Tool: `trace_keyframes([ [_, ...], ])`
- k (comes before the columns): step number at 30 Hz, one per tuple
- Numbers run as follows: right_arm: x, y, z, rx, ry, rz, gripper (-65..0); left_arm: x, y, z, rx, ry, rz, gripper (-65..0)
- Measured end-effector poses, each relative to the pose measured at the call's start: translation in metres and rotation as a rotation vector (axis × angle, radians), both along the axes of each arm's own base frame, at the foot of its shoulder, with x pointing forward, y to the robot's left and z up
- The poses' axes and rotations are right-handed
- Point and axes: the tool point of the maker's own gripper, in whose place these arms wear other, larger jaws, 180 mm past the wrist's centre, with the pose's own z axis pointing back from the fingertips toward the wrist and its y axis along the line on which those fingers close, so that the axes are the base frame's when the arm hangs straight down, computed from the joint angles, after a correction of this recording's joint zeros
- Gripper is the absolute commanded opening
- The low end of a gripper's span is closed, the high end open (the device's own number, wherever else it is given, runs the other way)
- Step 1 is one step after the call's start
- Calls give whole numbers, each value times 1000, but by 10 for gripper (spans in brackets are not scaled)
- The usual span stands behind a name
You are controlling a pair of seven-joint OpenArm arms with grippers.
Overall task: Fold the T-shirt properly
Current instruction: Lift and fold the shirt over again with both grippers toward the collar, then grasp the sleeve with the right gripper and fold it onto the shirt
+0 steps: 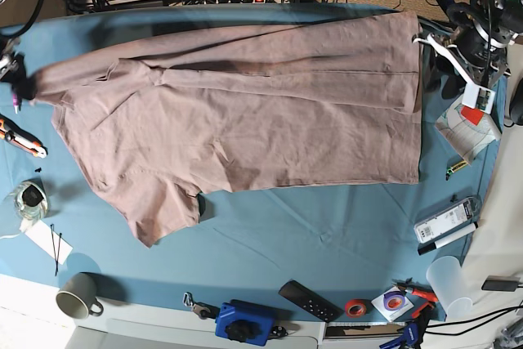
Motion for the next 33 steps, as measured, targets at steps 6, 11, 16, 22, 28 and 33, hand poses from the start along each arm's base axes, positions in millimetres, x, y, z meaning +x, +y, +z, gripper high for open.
trace_keyframes([
  [6,22,0,20,-12,-72,13,-503,-6,1,-7,11,49,-4,-416],
  [11,23,0,21,-13,-74,12,-503,-8,5,-9,35,58,3,-416],
  [16,35,-4,27,-41,-84,3,-503,-6,3,-8,23,45,9,-416],
  [22,46,-1,35,-71,-84,44,-503,-8,-7,-11,-28,41,37,-416],
  [28,80,9,12,-196,16,75,-503,-5,-8,-9,-37,19,43,-416],
  [33,128,30,15,-334,-23,129,-503,-5,-7,-9,-30,21,45,-416],
])
